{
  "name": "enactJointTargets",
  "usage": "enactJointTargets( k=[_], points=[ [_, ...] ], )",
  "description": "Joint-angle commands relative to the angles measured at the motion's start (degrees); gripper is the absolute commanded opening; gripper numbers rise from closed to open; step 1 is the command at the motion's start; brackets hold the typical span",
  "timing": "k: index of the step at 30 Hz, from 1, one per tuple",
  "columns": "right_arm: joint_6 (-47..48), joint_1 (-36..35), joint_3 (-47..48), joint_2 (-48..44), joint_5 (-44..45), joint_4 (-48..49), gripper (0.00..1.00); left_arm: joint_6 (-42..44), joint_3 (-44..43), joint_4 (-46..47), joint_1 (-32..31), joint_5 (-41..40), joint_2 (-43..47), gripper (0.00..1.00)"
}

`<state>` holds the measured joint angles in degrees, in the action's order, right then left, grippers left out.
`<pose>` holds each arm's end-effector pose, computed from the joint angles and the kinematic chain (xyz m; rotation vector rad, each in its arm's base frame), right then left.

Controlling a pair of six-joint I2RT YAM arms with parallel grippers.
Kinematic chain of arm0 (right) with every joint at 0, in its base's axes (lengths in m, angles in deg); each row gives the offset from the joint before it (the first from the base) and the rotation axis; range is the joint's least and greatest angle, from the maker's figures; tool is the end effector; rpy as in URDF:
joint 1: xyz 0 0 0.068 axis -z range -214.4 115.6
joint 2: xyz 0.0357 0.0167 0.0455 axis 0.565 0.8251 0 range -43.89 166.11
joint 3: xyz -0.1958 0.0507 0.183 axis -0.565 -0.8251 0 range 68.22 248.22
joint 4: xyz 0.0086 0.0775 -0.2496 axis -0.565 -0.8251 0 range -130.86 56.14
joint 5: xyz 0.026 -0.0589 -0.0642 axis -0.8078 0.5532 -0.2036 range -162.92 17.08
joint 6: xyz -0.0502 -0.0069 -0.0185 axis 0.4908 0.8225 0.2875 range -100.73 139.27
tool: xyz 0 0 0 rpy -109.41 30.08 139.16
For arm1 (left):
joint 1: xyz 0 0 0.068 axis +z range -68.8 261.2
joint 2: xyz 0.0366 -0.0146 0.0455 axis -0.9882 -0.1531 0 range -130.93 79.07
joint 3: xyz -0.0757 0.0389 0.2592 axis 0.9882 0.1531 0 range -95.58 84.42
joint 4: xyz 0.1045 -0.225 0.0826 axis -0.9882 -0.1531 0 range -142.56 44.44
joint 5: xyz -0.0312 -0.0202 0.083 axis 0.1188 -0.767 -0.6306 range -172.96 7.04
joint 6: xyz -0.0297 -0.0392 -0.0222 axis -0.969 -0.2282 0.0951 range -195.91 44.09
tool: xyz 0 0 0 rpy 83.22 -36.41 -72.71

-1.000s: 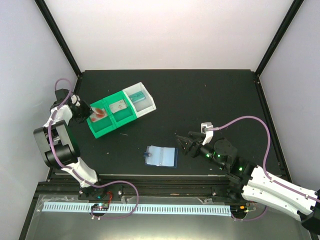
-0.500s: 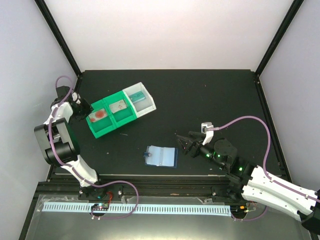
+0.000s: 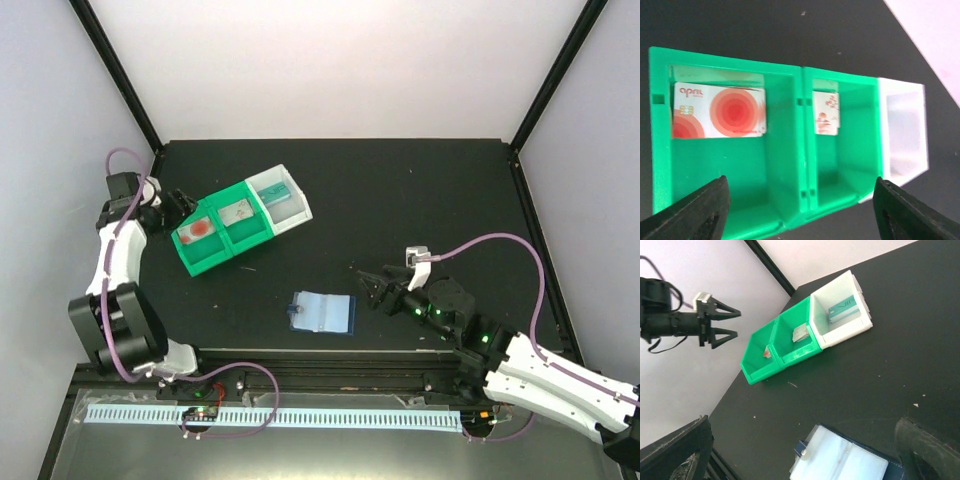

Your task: Take the credit cards out of the card holder

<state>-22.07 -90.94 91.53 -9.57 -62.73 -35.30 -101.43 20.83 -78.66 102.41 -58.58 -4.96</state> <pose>0.0937 0.1305 0.2509 -0.1168 1.9112 1.0450 0.2910 0.0971 0.2611 -0.8173 2.3340 -0.5633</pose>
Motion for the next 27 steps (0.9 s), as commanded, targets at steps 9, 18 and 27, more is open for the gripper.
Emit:
enactJointTargets(
  k=[9,18,27],
  points=[
    [-7.1,0.1,4.5,4.0,1.4,-10.0,1.00,5.7,8.8,-6.1,-5.5,11.7,18.8,0.88],
    [-9.5,0.1,3.2,16.3,-11.1,-4.4,0.86,3.1,17.4,-5.0,-19.7,13.4,27.0,0.82],
    [-12.9,-0.1,2.5,29.1,-17.4,2.5,0.51,-4.1,26.5,1.0,-31.0,13.4,34.8,0.79]
  ],
)
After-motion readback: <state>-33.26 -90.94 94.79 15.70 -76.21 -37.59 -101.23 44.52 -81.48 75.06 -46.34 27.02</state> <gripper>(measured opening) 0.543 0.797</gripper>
